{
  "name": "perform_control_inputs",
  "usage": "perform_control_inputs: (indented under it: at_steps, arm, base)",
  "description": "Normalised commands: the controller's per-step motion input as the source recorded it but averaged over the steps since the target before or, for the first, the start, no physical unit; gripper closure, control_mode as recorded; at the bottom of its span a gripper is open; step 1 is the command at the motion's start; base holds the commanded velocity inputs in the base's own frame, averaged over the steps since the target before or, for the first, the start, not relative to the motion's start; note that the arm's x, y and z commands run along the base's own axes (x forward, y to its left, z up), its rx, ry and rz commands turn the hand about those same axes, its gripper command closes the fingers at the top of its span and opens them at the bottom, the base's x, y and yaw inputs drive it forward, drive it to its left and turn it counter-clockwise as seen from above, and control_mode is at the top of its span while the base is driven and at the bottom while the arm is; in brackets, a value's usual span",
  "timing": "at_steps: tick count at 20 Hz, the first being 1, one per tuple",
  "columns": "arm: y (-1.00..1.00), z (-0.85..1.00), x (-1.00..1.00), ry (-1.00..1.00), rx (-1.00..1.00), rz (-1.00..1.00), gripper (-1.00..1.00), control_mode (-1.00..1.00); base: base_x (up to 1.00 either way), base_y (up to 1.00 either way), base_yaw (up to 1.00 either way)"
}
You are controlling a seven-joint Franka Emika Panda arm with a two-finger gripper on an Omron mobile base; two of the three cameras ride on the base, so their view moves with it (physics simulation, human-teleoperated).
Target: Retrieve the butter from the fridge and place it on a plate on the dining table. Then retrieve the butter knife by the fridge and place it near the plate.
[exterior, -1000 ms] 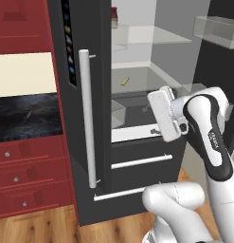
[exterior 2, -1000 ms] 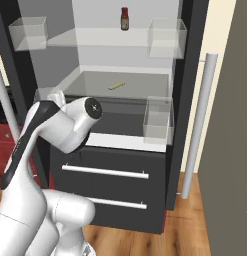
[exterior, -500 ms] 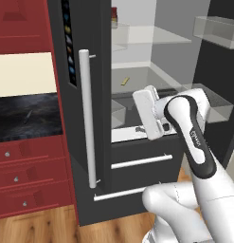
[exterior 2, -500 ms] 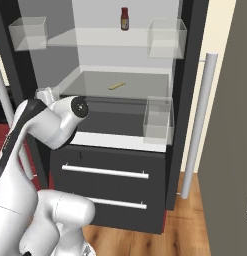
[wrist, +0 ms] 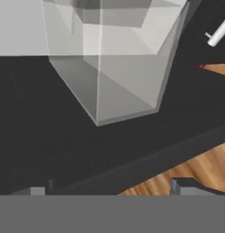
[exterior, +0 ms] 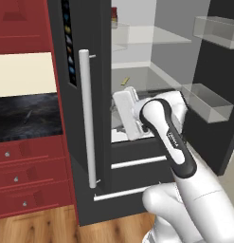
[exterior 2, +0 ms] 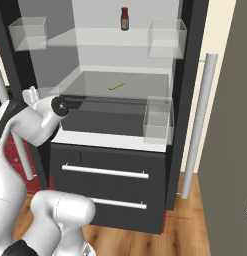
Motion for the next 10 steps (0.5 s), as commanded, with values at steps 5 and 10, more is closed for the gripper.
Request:
perform_control_inputs:
  at_steps: [5, 10]
  arm:
    - [0.54, -0.05, 0.08, 0.00, 0.00, 0.00, -1.00, -1.00]
    - [0.58, -0.02, 0.01, 0.00, 0.00, 0.00, -1.00, -1.00]
  base:
    - [0.00, 0.00, 0.00]
    - [0.00, 0.00, 0.00]
